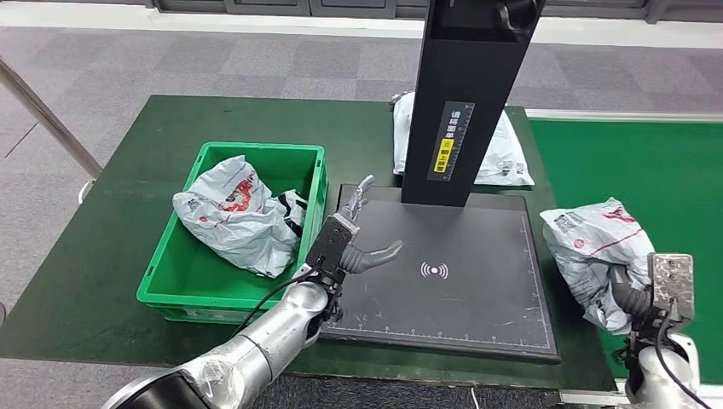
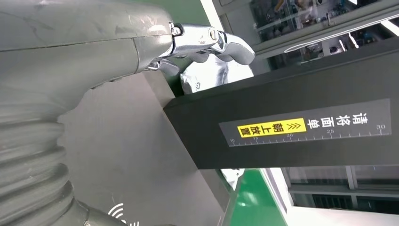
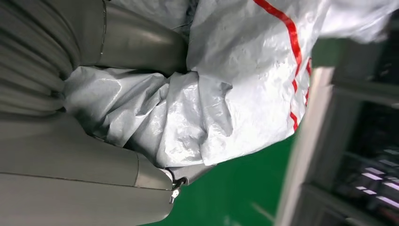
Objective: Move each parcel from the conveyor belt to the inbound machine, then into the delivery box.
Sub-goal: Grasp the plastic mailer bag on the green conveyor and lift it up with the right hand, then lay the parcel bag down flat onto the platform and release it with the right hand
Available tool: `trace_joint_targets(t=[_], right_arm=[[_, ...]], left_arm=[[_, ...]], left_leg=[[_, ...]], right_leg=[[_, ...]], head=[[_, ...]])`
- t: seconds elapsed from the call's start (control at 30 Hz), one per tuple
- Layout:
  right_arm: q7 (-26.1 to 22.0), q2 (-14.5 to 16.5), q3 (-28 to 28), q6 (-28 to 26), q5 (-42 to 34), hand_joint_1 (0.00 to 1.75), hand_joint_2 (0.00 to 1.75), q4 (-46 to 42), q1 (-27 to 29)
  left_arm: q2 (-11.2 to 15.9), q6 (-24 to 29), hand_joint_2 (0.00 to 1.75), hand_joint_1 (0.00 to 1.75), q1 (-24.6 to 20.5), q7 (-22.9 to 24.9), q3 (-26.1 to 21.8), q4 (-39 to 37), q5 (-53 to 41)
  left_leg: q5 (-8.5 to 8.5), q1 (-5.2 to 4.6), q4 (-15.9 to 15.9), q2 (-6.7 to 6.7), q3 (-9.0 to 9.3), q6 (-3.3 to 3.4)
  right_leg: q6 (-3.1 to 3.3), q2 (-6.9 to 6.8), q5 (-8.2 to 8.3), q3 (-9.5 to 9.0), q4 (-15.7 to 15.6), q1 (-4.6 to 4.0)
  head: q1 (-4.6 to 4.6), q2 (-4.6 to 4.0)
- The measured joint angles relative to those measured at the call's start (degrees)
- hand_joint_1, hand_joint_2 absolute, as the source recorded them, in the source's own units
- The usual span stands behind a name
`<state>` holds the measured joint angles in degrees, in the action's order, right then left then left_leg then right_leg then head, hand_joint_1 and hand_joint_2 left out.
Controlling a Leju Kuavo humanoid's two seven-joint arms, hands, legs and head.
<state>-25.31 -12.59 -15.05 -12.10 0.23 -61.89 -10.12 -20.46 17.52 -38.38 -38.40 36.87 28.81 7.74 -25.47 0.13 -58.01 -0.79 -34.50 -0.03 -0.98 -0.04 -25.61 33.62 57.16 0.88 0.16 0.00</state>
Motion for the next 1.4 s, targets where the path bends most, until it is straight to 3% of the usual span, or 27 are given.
trace_joint_targets(t=[0.1, 0.17, 0.27, 0.43, 0.47, 0.57, 0.6, 0.7, 0.93, 1.4], right_arm=[[-2.64, 1.23, 1.51, 0.19, -3.93, 1.75, 1.75, -5.99, 2.36], [-3.17, 2.41, 3.72, -2.67, -4.68, 1.75, 1.75, -11.23, 4.07], [-3.07, 3.45, 9.45, -6.54, -4.31, 1.75, 1.75, -16.93, 5.63], [-2.23, 4.75, 20.64, -5.72, -0.97, 1.75, 1.75, -18.66, 4.93], [-1.71, 5.09, 22.77, -5.73, 0.3, 1.54, 1.75, -18.0, 4.37], [1.61, 5.88, 28.51, -3.95, 4.07, 0.26, 1.75, -14.09, 1.83], [3.09, 5.95, 30.1, -2.78, 5.37, 0.03, 1.75, -12.23, 0.82], [5.45, 5.98, 33.52, -0.78, 8.6, 0.0, 1.75, -6.45, -1.86], [5.67, 5.98, 36.06, 2.18, 10.0, 0.0, 1.75, 2.4, -5.59], [4.21, 5.83, 37.08, 4.55, 9.19, 0.0, 1.75, 7.08, -7.85]], left_arm=[[0.15, 1.11, 1.75, 0.0, 0.0, -0.66, -0.48, 0.0, 0.43], [0.36, 2.04, 1.75, 0.0, 0.0, -1.14, -0.93, 0.01, 0.64], [0.63, 2.87, 1.75, 0.0, 0.0, -1.41, -1.3, 0.03, 0.69], [0.91, 3.79, 1.75, 0.0, 0.06, -1.73, -1.69, 0.08, 0.08], [0.91, 3.88, 1.75, 0.0, 0.08, -1.76, -1.74, 0.09, -0.22], [0.9, 4.1, 1.75, 0.0, 0.13, -1.81, -1.76, 0.09, -1.03], [0.9, 4.11, 1.75, 0.0, 0.15, -1.81, -1.81, 0.1, -1.17], [0.92, 3.73, 1.75, 0.0, 0.18, -1.77, -2.33, 0.17, -1.29], [1.27, 3.42, 1.75, 0.0, 0.27, -1.76, -4.0, 0.21, -1.29], [1.45, 3.91, 1.75, 0.0, 0.59, -1.81, -5.26, 0.84, -1.57]], left_leg=[[0.0, 0.0, 0.01, -0.04, -0.05, -0.01], [-0.01, 0.0, 0.02, -0.02, -0.06, -0.04], [0.0, 0.01, 0.04, 0.01, -0.06, -0.1], [0.05, 0.02, 0.07, 0.03, -0.05, -0.19], [0.07, 0.02, 0.07, 0.01, -0.06, -0.21], [0.1, 0.03, 0.07, -0.01, -0.05, -0.24], [0.1, 0.03, 0.07, -0.01, -0.05, -0.25], [0.11, 0.02, 0.06, -0.04, -0.05, -0.24], [0.08, 0.02, 0.05, 0.06, 0.1, -0.25], [0.08, 0.03, 0.06, 0.38, 0.52, -0.27]], right_leg=[[0.0, -0.03, -0.02, 0.03, 0.01, 0.0], [0.01, 0.0, -0.03, 0.08, 0.04, -0.01], [0.05, 0.03, -0.06, 0.12, 0.08, -0.01], [0.07, 0.04, -0.06, 0.16, 0.13, -0.02], [0.07, 0.02, -0.06, 0.17, 0.14, -0.02], [0.09, 0.0, -0.05, 0.17, 0.17, -0.02], [0.09, 0.0, -0.05, 0.17, 0.17, -0.02], [0.1, -0.02, -0.04, 0.16, 0.16, -0.01], [0.1, 0.1, -0.04, 0.08, 0.12, -0.02], [0.19, 0.27, 0.03, -0.23, 0.09, -0.03]], head=[[0.01, 0.0], [0.01, 0.0], [0.01, 0.0], [0.0, 0.0], [0.0, 0.0], [-0.01, 0.0], [-0.01, 0.0], [-0.01, 0.0], [-0.01, 0.0], [-0.01, 0.0]])
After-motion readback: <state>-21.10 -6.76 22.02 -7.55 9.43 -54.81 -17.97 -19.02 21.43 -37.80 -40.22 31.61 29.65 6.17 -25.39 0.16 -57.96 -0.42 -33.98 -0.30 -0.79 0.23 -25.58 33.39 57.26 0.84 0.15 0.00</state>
